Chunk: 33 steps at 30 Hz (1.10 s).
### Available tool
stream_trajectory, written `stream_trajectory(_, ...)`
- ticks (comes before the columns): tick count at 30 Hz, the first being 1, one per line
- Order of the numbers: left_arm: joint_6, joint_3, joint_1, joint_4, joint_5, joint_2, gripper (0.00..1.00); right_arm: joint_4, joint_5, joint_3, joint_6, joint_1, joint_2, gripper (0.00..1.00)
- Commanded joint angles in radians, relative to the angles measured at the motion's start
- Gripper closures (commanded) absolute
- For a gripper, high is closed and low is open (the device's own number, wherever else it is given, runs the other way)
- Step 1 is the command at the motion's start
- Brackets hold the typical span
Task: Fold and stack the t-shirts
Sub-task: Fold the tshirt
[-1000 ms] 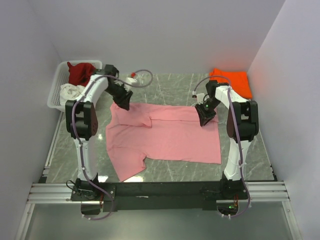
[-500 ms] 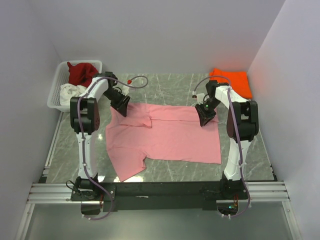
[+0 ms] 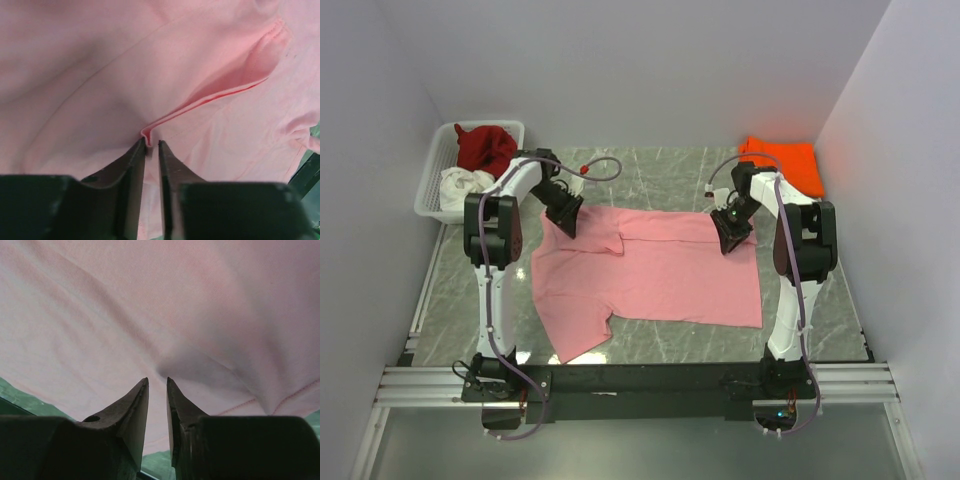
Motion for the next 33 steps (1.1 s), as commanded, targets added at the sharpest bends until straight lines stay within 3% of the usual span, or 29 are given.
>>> stream_trajectory(1,0.019,-0.013,-0.006,-0.007,0.058,-0.059,0.79,-0.016,0.008,-0.012,0.000,-0.005,-0.006,0.71)
stream_trajectory(4,0.037,-0.042,-0.006,-0.004,0.073,-0.094,0.81,-0.018,0.008,-0.012,-0.003,-0.005,-0.006,0.71)
stream_trajectory(8,0.080,-0.102,-0.006,-0.010,0.094,-0.143,0.99,-0.023,0.007,0.002,-0.002,-0.005,-0.002,0.72)
stream_trajectory(14,0.181,-0.244,-0.014,-0.015,0.118,-0.270,0.99,-0.023,0.005,0.002,-0.005,-0.005,-0.006,0.71)
stream_trajectory(16,0.204,-0.295,-0.032,0.004,0.098,-0.316,0.95,-0.021,0.005,-0.003,-0.008,-0.005,-0.006,0.72)
stream_trajectory(17,0.222,-0.349,-0.040,0.013,0.085,-0.330,0.86,-0.023,0.005,-0.003,-0.008,-0.004,-0.005,0.71)
stream_trajectory(19,0.242,-0.418,-0.063,0.034,0.042,-0.362,0.79,-0.023,0.008,-0.003,-0.011,-0.007,-0.006,0.72)
stream_trajectory(22,0.305,-0.479,-0.072,0.035,-0.004,-0.395,0.74,-0.027,0.016,0.000,-0.019,-0.007,-0.011,0.72)
stream_trajectory(27,0.310,-0.419,-0.025,-0.002,-0.025,-0.389,0.66,-0.026,0.033,0.005,-0.020,-0.005,-0.029,0.71)
stream_trajectory(31,0.067,-0.178,0.052,0.047,0.062,-0.320,0.58,0.025,0.077,0.011,0.010,-0.004,-0.049,0.72)
stream_trajectory(33,-0.060,-0.164,0.051,0.213,0.024,-0.315,0.58,0.063,0.105,0.017,0.039,-0.004,-0.051,0.75)
